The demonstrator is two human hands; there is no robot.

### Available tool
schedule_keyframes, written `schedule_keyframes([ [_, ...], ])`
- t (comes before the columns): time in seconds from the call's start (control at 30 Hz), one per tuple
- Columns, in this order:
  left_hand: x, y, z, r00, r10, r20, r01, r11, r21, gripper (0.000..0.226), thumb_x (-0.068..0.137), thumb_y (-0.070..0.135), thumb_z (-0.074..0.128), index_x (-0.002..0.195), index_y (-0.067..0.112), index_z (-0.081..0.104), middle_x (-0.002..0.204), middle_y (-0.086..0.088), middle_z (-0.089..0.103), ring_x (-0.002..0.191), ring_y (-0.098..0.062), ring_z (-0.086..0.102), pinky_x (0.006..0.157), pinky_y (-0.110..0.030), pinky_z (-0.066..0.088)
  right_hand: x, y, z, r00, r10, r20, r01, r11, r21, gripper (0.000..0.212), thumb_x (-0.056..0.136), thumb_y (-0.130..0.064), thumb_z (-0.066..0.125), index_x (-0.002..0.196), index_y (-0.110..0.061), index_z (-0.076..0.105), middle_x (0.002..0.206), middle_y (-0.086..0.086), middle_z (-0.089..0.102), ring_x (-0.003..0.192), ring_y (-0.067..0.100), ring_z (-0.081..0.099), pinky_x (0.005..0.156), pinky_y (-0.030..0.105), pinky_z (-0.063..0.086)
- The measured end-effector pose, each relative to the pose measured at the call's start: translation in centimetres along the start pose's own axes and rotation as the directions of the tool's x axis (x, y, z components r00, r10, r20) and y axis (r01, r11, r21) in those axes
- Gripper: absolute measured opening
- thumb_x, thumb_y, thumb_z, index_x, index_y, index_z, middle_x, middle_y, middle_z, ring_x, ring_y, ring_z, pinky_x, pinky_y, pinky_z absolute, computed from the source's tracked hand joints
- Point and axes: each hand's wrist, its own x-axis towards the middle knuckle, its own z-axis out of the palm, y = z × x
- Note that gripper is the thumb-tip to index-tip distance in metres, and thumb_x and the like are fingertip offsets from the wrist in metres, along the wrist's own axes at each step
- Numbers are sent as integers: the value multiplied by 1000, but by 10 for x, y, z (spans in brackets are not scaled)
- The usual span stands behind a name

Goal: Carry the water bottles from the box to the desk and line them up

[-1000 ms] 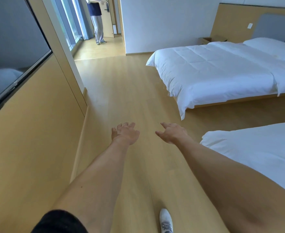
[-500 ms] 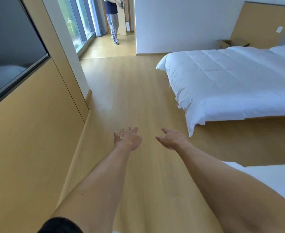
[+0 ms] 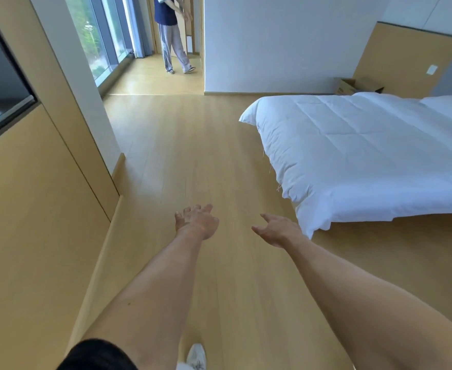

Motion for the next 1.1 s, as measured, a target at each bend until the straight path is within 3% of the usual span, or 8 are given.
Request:
schedule_keyframes([
  [0.53, 242, -29, -100, 998, 51, 26, -52, 998, 29, 56, 105, 45, 34, 158, 32, 25, 164, -3, 26, 150, -29, 23, 121, -51, 17, 231, -110, -76, 1000, -3, -4, 3, 1000, -22, 67, 99, -61, 37, 158, -31, 24, 161, 0, 35, 147, 23, 32, 118, 41, 27],
  [1.1, 531, 14, -233, 999, -42, -27, 44, 996, 73, 57, 105, 47, 32, 159, 32, 22, 166, 1, 22, 153, -25, 17, 123, -52, 11, 545, -189, -216, 984, -173, 34, 176, 977, -118, 69, 98, -64, 38, 156, -30, 27, 160, 4, 34, 147, 26, 30, 117, 45, 30],
])
